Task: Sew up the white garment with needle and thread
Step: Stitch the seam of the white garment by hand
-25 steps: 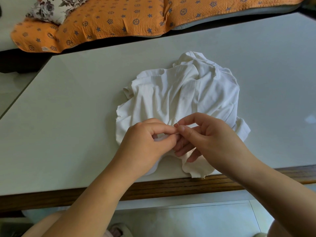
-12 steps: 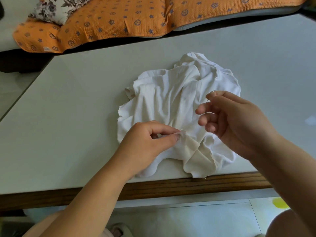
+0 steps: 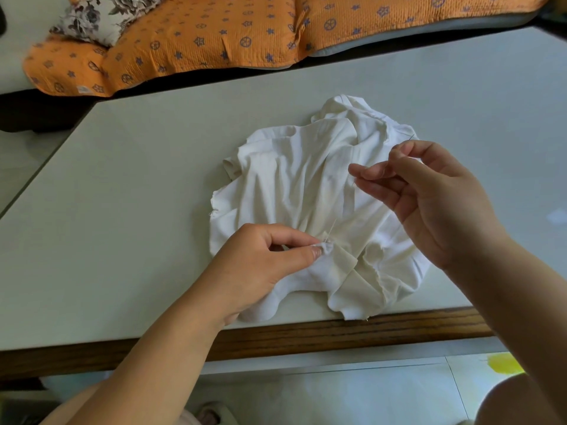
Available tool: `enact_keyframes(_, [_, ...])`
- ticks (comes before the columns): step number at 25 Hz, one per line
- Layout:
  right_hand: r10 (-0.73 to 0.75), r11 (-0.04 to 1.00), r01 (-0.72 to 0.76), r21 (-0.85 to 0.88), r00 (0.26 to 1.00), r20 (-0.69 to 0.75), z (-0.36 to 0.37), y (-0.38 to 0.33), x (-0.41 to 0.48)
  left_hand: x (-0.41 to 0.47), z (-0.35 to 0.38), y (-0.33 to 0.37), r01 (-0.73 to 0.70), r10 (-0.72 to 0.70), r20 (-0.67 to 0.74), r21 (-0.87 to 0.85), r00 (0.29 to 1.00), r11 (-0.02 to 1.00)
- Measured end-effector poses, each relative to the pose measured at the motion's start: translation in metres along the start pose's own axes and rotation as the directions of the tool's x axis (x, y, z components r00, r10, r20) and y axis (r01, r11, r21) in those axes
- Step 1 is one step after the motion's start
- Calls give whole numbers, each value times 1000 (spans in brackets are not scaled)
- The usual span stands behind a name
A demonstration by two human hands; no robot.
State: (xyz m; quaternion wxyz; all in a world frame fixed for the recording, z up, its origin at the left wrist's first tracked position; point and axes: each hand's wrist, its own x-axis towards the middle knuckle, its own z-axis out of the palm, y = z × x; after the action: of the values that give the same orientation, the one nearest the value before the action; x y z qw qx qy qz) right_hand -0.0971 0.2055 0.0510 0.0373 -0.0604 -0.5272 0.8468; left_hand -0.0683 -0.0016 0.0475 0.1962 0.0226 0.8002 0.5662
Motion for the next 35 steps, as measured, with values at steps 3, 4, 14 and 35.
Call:
enact_keyframes(3, [7, 990, -3, -141, 1000, 29, 2, 0, -5, 0, -3, -1, 14, -14, 12, -33, 1000, 999])
enact_keyframes(4, [16, 957, 4, -290, 998, 65, 3, 1, -7, 0, -4, -1, 20, -19, 20, -44, 1000, 999])
enact_keyframes(14, [167, 696, 138, -704, 923, 346, 9, 22, -15, -4, -16, 0, 56, -54, 45, -54, 998, 997])
enact_keyframes(35, [238, 690, -82, -719, 964, 119, 5, 0, -17, 1, -17, -4, -4, 0, -63, -56, 998, 998])
